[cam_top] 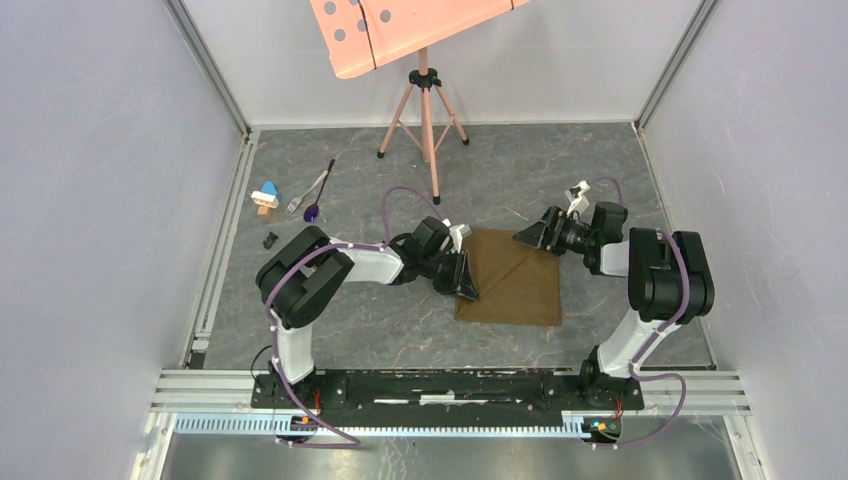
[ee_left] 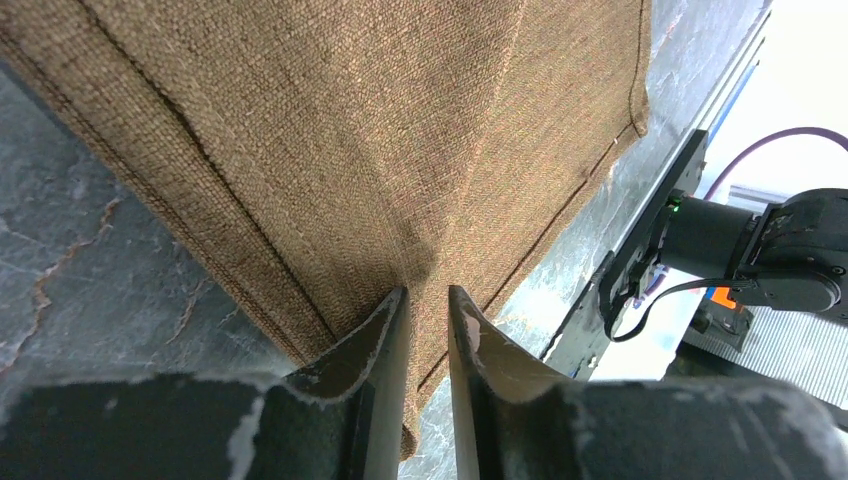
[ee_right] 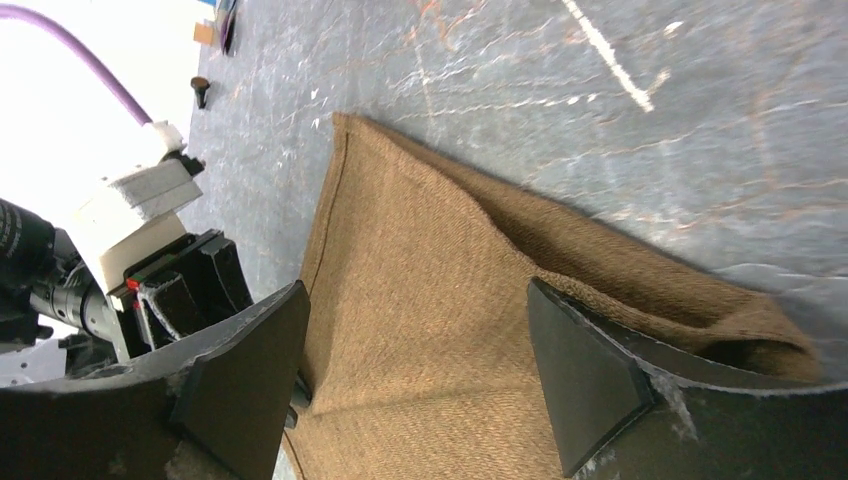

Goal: Fold the napkin into a case and place the utensils inside
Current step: Smooth out the upper triangle-folded napkin at the center of the board.

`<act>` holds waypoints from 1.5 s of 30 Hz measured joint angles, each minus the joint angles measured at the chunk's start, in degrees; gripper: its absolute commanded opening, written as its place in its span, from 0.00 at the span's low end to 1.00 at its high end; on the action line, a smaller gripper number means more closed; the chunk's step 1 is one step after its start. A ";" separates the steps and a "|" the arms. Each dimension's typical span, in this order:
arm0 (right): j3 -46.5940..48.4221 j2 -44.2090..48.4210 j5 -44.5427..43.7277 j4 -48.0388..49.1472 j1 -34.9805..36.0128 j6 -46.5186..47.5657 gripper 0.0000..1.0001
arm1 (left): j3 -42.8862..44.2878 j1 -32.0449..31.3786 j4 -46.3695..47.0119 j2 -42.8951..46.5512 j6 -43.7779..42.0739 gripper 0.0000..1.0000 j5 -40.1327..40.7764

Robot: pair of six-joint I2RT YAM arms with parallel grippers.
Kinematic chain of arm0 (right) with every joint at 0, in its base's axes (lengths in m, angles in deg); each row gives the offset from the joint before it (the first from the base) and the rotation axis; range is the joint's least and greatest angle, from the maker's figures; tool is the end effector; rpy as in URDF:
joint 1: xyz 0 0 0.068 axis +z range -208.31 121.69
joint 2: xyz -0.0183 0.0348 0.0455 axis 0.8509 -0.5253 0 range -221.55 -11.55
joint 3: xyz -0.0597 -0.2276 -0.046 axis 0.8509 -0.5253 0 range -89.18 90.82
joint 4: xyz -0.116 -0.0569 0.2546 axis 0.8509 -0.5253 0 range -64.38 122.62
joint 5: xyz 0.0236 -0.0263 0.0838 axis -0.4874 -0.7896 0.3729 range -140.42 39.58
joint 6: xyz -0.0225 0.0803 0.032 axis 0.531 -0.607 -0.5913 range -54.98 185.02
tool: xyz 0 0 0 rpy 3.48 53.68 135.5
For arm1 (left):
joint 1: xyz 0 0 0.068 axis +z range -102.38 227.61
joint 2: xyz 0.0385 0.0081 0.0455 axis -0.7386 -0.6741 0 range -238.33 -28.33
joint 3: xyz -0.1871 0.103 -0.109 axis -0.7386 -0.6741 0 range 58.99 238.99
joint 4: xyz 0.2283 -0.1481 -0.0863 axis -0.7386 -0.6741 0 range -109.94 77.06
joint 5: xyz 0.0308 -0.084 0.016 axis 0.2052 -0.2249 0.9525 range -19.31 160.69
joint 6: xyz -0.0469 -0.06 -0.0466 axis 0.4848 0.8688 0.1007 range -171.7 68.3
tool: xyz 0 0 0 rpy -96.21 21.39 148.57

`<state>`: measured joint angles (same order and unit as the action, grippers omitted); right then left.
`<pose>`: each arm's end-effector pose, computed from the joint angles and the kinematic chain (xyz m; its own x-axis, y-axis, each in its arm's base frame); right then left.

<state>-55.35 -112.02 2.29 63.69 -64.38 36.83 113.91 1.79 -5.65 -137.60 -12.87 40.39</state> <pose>0.3285 0.0288 0.0437 -0.7836 0.3711 -0.4982 -0.2374 0.5622 0.7922 0.2495 -0.3144 0.0410 -0.9359 0.1863 -0.2989 0.3489 0.6060 -0.7149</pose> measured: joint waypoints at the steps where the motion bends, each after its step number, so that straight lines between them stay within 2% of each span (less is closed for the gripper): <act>1: 0.26 -0.24 0.02 0.15 -0.44 -0.02 0.86 | -0.28 0.00 0.59 0.02 0.26 0.29 -0.09; 9: 1.90 -1.53 -0.02 1.51 -5.35 -1.53 0.86 | -1.33 0.00 2.93 0.02 0.87 0.29 -0.37; 14: 4.31 -2.03 -0.92 -0.09 -6.29 -1.81 0.86 | -1.84 0.00 4.04 0.15 1.36 0.43 -0.72; 19: 14.23 -0.22 -10.69 -18.91 -4.63 5.57 0.89 | -2.45 -0.28 3.13 2.08 1.51 0.53 -0.24; 22: 19.74 6.19 -20.44 -31.01 -1.64 10.93 0.89 | -2.47 -0.26 -0.42 4.50 1.51 0.58 0.26; 25: 21.31 14.49 -27.65 -37.46 2.80 14.29 0.85 | -1.92 -0.26 -4.48 7.82 1.49 0.61 0.46; 28: 19.45 21.94 -31.45 -40.70 9.60 16.13 0.75 | -0.09 -0.26 -8.50 11.39 1.33 0.64 1.31; 31: 12.02 27.50 -32.41 -41.48 15.65 16.48 0.65 | 1.70 0.07 -11.61 15.96 0.76 0.65 2.71; 35: 0.76 31.15 -38.05 -45.16 16.79 16.50 0.50 | 1.75 1.81 -14.08 22.27 0.55 0.66 4.94; 39: -2.69 30.58 -44.68 -47.10 16.39 17.20 0.46 | 0.11 3.85 -15.41 26.88 0.55 0.67 7.78; 45: -0.17 23.12 -47.69 -41.75 18.38 18.27 0.47 | -4.50 4.87 -18.10 32.06 0.59 0.66 11.65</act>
<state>-55.53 -88.89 -45.40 21.95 -46.00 55.10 109.40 6.67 -23.74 -105.54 -12.28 52.04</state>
